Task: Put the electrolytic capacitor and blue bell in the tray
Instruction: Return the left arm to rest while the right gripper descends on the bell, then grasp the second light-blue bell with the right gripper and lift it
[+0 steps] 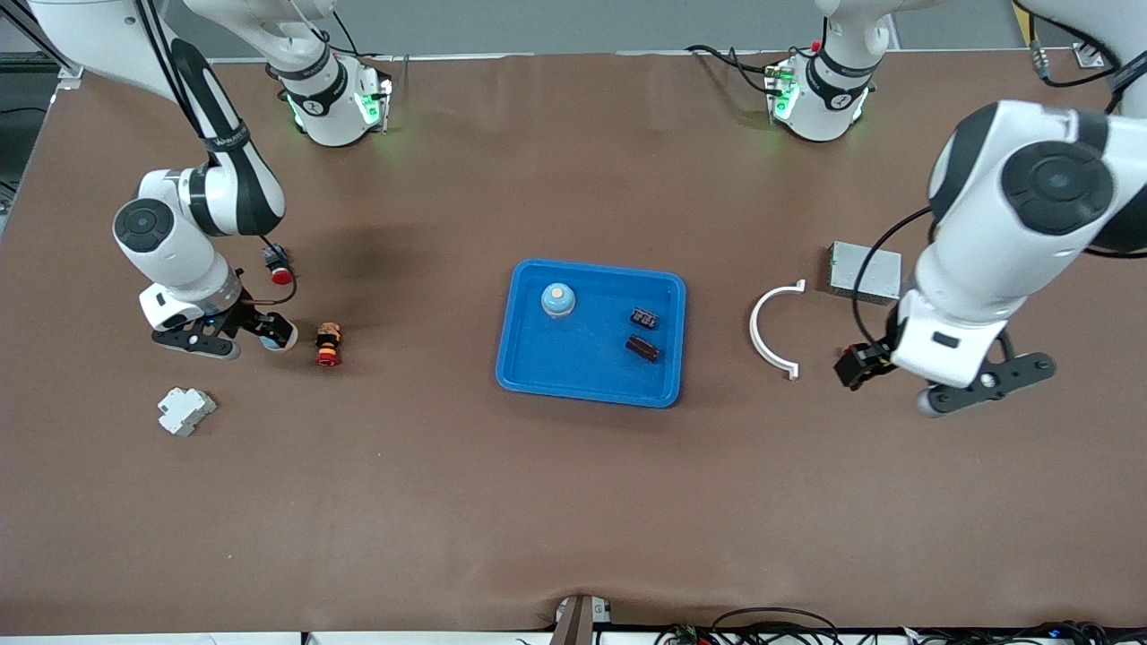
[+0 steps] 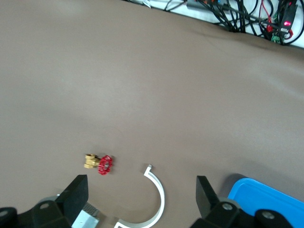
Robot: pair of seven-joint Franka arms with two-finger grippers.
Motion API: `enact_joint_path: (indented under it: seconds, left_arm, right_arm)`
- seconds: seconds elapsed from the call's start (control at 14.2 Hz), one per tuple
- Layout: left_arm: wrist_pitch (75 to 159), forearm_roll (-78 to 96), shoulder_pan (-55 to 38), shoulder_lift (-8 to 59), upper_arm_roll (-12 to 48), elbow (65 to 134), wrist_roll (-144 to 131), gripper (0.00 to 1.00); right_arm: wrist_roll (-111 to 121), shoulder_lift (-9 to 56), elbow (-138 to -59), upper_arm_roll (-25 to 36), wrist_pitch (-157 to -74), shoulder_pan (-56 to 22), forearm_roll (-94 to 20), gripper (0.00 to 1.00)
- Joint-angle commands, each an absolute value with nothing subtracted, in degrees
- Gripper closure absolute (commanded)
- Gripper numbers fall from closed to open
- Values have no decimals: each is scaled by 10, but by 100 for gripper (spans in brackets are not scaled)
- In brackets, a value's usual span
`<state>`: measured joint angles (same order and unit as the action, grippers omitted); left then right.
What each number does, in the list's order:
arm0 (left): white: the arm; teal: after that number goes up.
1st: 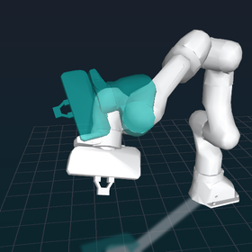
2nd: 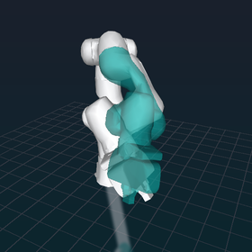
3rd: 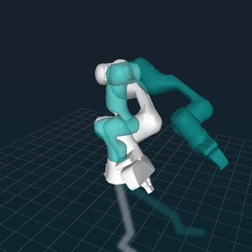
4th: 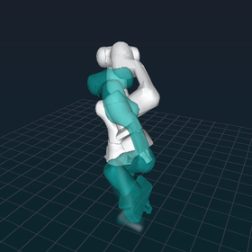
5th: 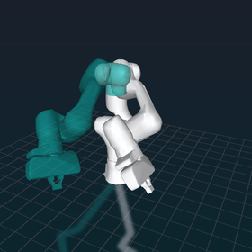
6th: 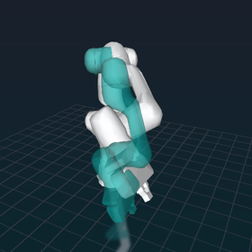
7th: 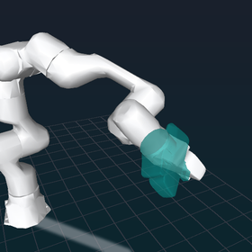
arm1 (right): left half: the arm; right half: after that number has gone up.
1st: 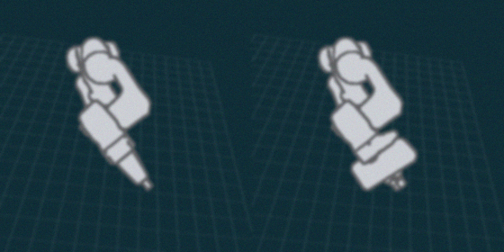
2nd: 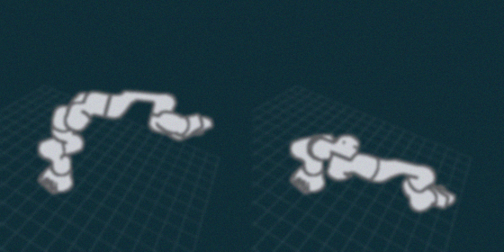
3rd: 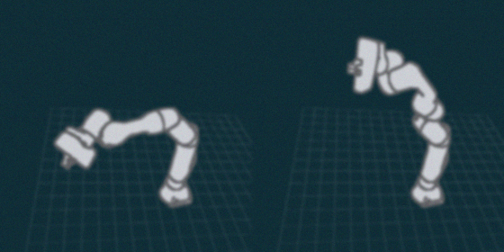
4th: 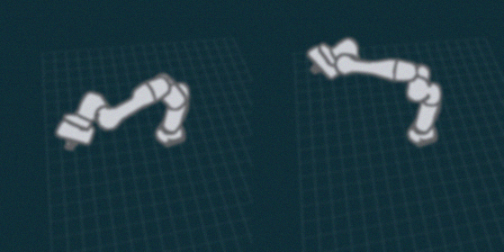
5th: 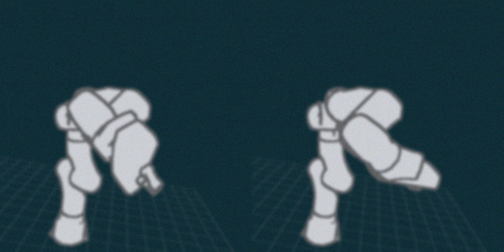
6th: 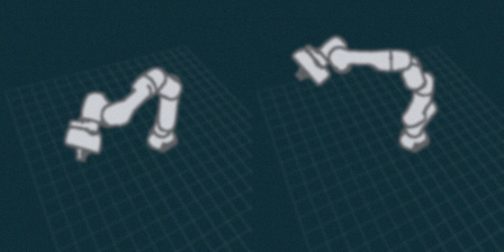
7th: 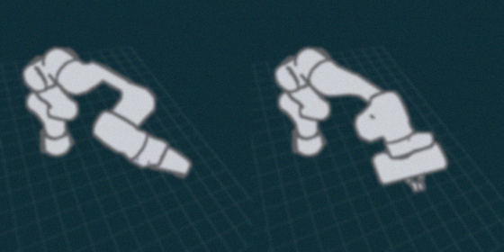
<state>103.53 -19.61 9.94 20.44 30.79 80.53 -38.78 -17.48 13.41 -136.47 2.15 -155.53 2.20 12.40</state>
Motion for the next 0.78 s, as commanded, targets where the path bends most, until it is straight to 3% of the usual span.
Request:
enact_joint_path:
  seconds: [0.0,0.35,0.71]
  left_arm:
    - [999,-178,101,150,286,823,-341,0]
    - [965,-83,28,41,129,876,-203,0]
    - [898,-52,-23,-8,39,887,-76,0]
  right_arm:
    - [-168,134,-1384,10,-1566,47,113,0]
    - [-168,141,-1404,9,-1588,46,87,0]
    - [-168,152,-1407,9,-1605,44,85,0]
